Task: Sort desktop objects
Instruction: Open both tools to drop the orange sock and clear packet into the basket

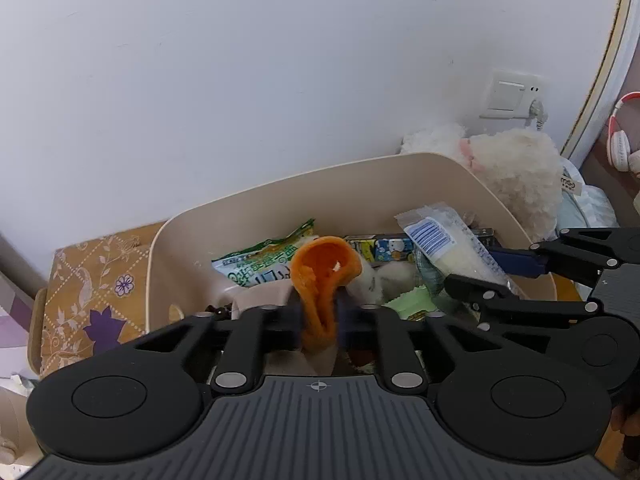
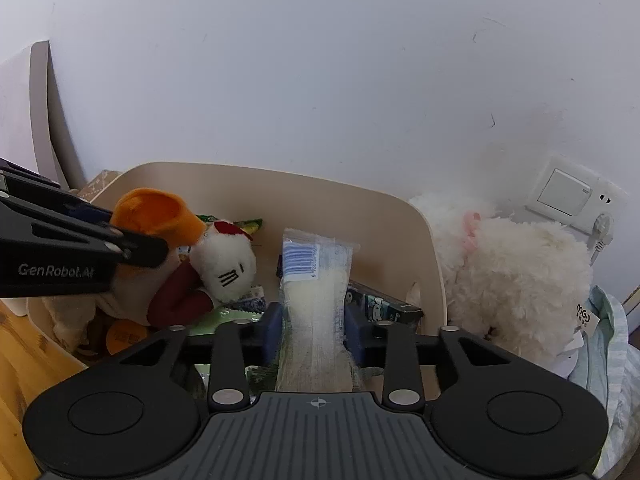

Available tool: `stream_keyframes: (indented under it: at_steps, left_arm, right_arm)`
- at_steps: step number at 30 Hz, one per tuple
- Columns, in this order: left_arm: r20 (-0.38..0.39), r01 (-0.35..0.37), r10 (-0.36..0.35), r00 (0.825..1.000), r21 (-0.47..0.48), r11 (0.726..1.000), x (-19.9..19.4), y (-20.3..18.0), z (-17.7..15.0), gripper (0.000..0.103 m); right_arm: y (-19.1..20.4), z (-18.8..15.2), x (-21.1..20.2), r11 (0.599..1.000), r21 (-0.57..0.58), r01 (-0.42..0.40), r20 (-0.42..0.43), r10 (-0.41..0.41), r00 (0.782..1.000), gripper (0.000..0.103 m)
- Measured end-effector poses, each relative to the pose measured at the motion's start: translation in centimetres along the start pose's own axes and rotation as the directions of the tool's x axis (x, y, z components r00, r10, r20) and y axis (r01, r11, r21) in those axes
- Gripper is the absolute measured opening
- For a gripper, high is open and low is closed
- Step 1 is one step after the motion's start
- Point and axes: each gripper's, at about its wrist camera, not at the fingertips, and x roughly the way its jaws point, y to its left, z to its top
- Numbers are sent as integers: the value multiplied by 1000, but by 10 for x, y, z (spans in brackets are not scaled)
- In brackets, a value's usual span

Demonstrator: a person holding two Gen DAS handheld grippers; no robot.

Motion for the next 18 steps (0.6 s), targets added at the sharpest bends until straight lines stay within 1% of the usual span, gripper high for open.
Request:
stream_keyframes:
  at_steps: [1, 2, 3, 4, 6, 7, 8, 11, 18]
  left_arm:
    - [-2, -13, 13, 1000, -3, 1000, -1, 1, 0, 47]
    - [3, -29, 29, 1000, -4, 1000, -3, 2, 0, 65]
    - [19, -42, 43, 999, -6, 999, -6, 3, -1, 72]
    - [33, -48, 48, 998, -8, 999, -10, 4, -2, 73]
    - [35, -49, 50, 998, -18, 999, -15, 8, -2, 73]
    - [32, -48, 49, 998, -24, 999, -17, 10, -2, 73]
    - [31, -47, 48, 998, -32, 998, -19, 13, -3, 73]
    - [28, -48, 49, 998, -55, 997, -28, 19, -5, 73]
    - [45, -37, 40, 998, -64, 997, -62, 28, -21, 75]
  right_arm:
    - [0, 0, -1, 1000, -1, 1, 0, -1, 1000, 57]
    - [1, 0, -2, 1000, -1, 5, 1, -5, 1000, 68]
    - [0, 0, -5, 1000, 3, 11, 5, -11, 1000, 73]
    - [0, 0, -8, 1000, 11, 12, 12, -12, 1000, 79]
    - [2, 0, -21, 1000, 27, 10, 17, -11, 1000, 87]
    - [1, 0, -25, 999, 36, 10, 17, -11, 1000, 97]
    - [0, 1, -28, 999, 45, 9, 18, -10, 1000, 103]
    - [-1, 0, -42, 997, 80, 3, 22, -5, 1000, 103]
    - [8, -7, -78, 994, 104, 34, 23, -37, 999, 103]
